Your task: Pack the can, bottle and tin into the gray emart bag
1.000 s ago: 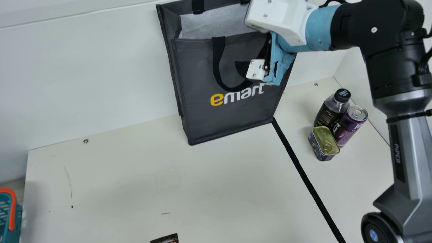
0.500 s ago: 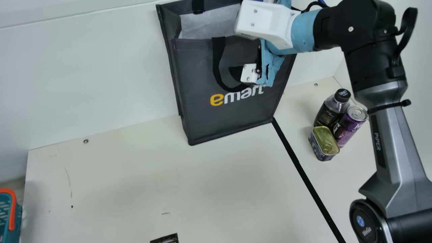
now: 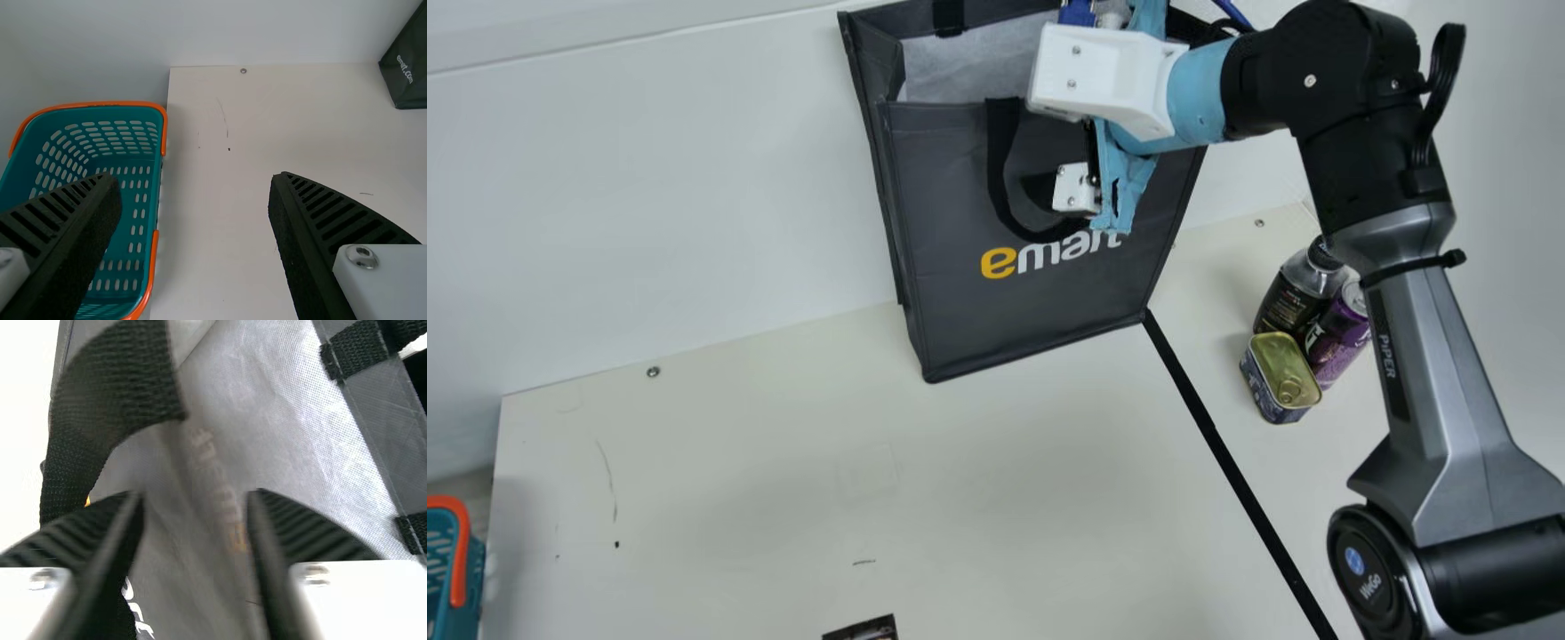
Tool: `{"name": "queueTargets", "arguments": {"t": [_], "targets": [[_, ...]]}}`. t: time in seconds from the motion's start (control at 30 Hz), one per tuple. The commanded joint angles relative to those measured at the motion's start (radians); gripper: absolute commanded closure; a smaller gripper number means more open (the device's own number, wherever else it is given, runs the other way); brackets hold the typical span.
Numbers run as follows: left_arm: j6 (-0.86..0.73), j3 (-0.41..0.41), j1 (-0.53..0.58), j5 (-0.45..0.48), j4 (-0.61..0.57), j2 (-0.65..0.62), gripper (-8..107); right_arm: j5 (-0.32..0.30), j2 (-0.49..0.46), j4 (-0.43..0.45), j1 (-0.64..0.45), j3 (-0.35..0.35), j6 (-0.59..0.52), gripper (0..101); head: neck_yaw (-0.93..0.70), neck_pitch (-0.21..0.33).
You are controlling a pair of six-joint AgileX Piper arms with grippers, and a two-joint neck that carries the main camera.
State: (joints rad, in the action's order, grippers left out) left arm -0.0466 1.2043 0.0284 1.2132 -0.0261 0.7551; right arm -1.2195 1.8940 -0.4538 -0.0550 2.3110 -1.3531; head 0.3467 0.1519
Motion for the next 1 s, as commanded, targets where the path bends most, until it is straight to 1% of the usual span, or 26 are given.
{"name": "queueTargets", "arguments": {"t": [0.0, 0.1, 0.13, 0.57, 0.77, 0.97], "targets": [[0.0, 0.0, 0.0, 0.0, 0.0, 0.0, 9, -0.001, 0.001, 0.002, 0.001, -0.002, 0.0, 77, 0.002, 0.023], [0.0, 0.0, 0.0, 0.0, 0.0, 0.0, 9, -0.001, 0.001, 0.003, 0.002, -0.003, 0.002, 97, 0.002, 0.023], [0.0, 0.0, 0.0, 0.0, 0.0, 0.0, 9, -0.001, 0.0, 0.004, 0.003, -0.003, 0.003, 101, 0.002, 0.023], [0.0, 0.0, 0.0, 0.0, 0.0, 0.0, 9, -0.001, -0.033, 0.036, 0.024, -0.007, 0.044, 101, 0.002, 0.023], [0.0, 0.0, 0.0, 0.0, 0.0, 0.0, 9, -0.001, -0.064, 0.056, 0.042, -0.016, 0.064, 101, 0.002, 0.023], [0.0, 0.0, 0.0, 0.0, 0.0, 0.0, 9, -0.001, -0.108, 0.078, 0.064, -0.04, 0.08, 101, 0.002, 0.023]]}}
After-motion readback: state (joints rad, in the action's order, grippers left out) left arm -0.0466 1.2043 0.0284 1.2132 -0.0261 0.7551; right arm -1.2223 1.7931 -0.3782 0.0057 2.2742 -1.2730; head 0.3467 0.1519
